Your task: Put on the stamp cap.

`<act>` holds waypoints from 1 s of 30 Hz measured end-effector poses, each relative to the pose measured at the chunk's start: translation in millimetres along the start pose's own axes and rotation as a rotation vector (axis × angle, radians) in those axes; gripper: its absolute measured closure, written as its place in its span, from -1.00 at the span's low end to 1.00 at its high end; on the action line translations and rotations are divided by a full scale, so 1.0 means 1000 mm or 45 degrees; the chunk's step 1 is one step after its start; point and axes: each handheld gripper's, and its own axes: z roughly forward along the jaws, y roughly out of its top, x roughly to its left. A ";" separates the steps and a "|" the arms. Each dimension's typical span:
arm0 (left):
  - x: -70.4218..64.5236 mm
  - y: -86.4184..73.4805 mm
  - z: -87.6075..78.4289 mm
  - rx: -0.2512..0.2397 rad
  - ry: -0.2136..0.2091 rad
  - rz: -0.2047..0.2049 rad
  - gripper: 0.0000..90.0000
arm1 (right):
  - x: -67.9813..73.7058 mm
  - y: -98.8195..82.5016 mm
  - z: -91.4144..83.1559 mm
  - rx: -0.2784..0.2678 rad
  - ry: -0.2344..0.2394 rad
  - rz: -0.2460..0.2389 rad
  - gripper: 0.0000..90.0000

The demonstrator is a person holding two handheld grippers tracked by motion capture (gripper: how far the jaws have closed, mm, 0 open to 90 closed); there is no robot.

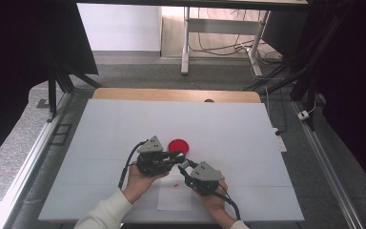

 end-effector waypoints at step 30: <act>-0.002 -0.003 0.003 0.017 -0.010 0.017 0.68 | 0.000 0.005 -0.004 0.018 -0.017 -0.038 0.44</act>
